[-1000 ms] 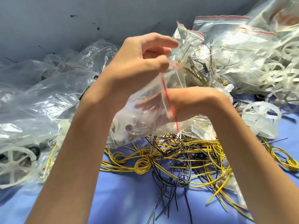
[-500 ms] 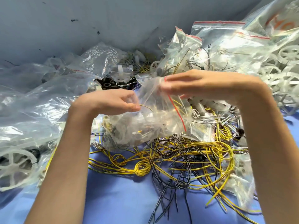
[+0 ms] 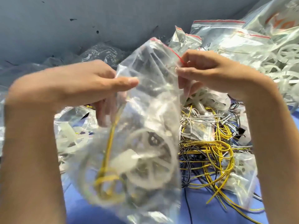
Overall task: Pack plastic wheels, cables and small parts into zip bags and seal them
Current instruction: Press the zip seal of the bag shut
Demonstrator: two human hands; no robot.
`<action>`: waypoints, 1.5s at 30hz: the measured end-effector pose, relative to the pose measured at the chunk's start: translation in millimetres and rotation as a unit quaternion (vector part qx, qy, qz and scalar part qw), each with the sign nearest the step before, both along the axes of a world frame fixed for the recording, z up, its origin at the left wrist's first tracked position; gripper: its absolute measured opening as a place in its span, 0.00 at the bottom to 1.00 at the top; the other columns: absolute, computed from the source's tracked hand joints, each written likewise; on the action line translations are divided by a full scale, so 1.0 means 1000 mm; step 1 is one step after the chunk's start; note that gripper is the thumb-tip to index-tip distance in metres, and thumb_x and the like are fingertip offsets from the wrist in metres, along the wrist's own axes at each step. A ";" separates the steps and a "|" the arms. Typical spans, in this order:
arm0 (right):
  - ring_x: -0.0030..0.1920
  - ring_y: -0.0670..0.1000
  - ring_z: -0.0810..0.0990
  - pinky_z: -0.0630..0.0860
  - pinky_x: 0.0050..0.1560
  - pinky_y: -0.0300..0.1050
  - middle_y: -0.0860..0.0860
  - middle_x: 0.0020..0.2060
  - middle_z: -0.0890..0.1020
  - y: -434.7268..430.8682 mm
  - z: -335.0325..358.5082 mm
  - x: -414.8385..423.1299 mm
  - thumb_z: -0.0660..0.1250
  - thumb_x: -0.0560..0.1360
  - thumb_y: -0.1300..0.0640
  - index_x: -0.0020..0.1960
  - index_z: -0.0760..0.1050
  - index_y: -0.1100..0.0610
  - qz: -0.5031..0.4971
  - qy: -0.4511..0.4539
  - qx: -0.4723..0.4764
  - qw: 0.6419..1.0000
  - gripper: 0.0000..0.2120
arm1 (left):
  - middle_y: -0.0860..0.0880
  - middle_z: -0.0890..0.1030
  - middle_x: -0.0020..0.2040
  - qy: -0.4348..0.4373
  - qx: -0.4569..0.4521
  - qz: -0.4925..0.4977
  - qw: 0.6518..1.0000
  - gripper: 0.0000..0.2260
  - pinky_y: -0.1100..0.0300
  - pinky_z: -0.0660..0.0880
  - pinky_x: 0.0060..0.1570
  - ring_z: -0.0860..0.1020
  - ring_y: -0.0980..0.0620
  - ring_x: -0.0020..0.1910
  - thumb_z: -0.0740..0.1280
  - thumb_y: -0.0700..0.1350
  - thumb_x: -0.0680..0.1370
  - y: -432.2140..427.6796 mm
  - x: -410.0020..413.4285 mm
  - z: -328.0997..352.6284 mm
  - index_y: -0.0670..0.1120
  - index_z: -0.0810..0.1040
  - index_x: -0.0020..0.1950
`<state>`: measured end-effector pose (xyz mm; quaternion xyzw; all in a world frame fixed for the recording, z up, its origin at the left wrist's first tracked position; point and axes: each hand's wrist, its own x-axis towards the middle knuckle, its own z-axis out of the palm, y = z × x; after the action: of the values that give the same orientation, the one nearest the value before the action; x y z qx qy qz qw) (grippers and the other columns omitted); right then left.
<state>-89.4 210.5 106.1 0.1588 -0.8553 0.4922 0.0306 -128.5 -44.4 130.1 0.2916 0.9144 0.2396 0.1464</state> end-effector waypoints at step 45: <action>0.37 0.46 0.82 0.75 0.37 0.33 0.52 0.36 0.84 0.039 -0.009 0.000 0.70 0.65 0.51 0.46 0.80 0.53 -0.004 -0.081 0.122 0.989 0.11 | 0.54 0.81 0.33 -0.035 0.175 -0.031 0.983 0.04 0.70 0.74 0.39 0.77 0.61 0.34 0.67 0.37 0.75 0.007 -0.051 -0.057 0.45 0.77 0.43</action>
<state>-89.7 249.1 96.7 0.1174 -0.9092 0.3954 -0.0567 -179.2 -37.5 72.9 0.3327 0.8432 0.4010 0.1324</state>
